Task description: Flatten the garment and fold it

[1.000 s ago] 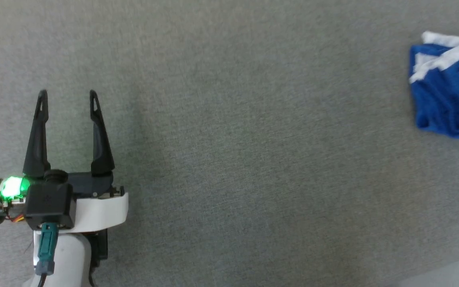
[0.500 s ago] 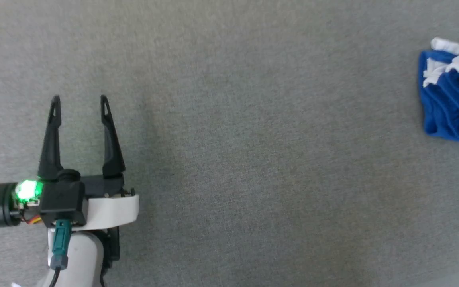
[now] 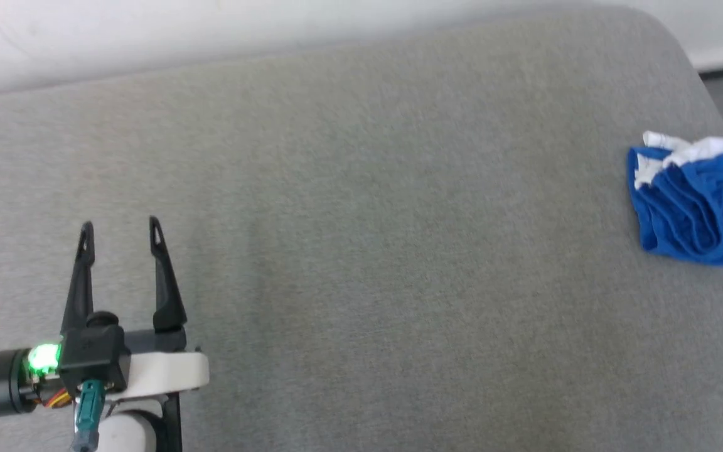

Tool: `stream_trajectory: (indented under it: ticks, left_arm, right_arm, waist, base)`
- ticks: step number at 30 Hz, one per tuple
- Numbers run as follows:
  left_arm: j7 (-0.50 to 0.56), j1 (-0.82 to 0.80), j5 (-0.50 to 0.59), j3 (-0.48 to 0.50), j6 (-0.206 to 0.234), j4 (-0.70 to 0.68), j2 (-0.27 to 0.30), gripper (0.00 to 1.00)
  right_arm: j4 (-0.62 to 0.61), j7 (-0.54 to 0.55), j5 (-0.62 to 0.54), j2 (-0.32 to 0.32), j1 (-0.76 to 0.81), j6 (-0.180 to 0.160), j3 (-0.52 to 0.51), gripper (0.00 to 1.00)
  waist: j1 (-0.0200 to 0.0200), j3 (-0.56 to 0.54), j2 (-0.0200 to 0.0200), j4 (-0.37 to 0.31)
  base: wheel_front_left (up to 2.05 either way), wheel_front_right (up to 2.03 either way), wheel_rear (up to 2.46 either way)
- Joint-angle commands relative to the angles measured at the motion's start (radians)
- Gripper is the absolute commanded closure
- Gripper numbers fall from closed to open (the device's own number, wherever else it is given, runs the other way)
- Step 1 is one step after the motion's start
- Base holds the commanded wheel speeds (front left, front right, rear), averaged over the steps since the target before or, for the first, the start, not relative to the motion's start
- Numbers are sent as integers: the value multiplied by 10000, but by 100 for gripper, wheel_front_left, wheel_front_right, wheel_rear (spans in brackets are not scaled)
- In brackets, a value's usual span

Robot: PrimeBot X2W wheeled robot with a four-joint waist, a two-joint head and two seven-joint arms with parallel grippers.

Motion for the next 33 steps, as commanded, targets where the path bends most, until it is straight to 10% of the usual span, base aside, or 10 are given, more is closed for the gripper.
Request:
stream_trajectory:
  ticks: [1,10,19,33]
  left_arm:
    - [-46,217,4,85,-130,25,-84,0]
    - [-46,582,95,113,-394,182,-330,0]
    - [-46,739,127,144,-688,434,-499,0]
    - [-46,1149,211,-125,-1078,843,-702,0]
  right_arm:
    - [-542,-96,-383,396,455,-21,-681,0]
    - [-4666,-110,-2376,2764,3787,-21,-3960,0]
    - [-6224,-111,-2964,5070,7296,-21,-5414,0]
    - [-7253,-112,-3271,6438,10133,-21,-6059,0]
  waist:
    - [3,-806,0,713]
    - [3,-1392,0,1389]
    - [3,-1888,0,1749]
    - [3,-2392,0,1722]
  base:
    - [0,0,0]
    - [0,0,0]
    - [0,0,0]
    - [0,0,0]
